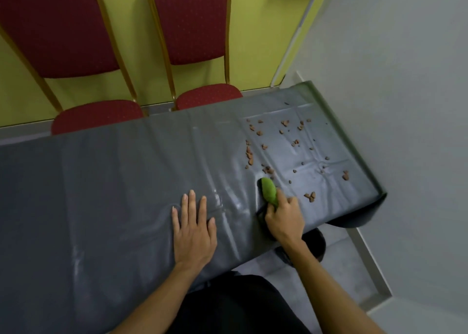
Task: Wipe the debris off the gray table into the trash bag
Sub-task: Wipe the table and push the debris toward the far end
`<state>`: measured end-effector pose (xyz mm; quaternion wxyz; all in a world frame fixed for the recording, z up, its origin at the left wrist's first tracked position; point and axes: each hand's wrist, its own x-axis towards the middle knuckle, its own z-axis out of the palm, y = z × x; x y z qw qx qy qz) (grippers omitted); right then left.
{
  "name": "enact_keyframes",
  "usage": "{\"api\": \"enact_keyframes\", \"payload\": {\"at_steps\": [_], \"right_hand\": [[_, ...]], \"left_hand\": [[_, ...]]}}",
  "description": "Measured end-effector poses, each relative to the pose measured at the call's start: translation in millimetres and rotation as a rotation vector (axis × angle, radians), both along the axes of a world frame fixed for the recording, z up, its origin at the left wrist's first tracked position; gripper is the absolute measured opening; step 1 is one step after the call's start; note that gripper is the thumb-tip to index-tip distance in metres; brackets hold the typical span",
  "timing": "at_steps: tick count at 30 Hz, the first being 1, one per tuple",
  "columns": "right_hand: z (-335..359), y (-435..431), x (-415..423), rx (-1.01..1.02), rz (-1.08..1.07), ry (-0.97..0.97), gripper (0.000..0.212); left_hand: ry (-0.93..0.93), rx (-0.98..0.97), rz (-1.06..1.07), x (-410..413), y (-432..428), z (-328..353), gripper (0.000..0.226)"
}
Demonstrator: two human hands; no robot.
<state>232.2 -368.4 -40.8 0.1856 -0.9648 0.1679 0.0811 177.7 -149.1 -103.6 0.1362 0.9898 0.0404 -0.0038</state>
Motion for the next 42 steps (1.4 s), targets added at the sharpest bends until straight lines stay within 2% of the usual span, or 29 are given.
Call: {"api": "enact_keyframes", "payload": {"at_steps": [4,7,15,20,22,27,31,35,39,42], "right_hand": [[0.1,33.0,-37.7,0.002,0.245,0.029,0.047],[3.0,19.3,-55.7,-0.066,0.341,0.055,0.048],[6.0,-68.3,-8.9,-0.153,0.116,0.058,0.045],[1.1,-57.2,-2.0,-0.103,0.042,0.039,0.043],[-0.3,-43.9,-15.1,-0.06,0.08,0.027,0.044],[0.9,-30.8,-46.3,-0.032,0.393,0.013,0.044],[5.5,-78.9,-29.6,-0.069,0.543,0.048,0.047],[6.0,-112.3,-1.7,-0.054,0.535,0.074,0.05],[3.7,-138.9,31.8,-0.031,0.493,0.033,0.049],[1.1,-156.9,55.5,-0.009,0.427,0.016,0.048]], "left_hand": [[0.011,0.007,0.0,0.6,-0.8,-0.6,0.063],[0.026,0.008,-0.003,0.7,-0.5,0.6,0.064],[0.04,-0.001,-0.01,1.7,-1.7,3.7,0.063],[0.057,0.011,-0.002,1.5,2.1,3.4,0.062],[0.073,0.006,-0.005,0.6,1.4,4.5,0.062],[0.078,0.015,0.001,-1.1,10.0,7.4,0.062],[0.146,-0.046,0.105,6.9,-15.0,20.3,0.064],[0.266,-0.162,0.249,32.6,-59.5,41.1,0.067],[0.28,-0.142,0.155,41.8,-112.5,48.6,0.067],[0.27,-0.059,0.119,33.4,-119.0,41.4,0.068]]}}
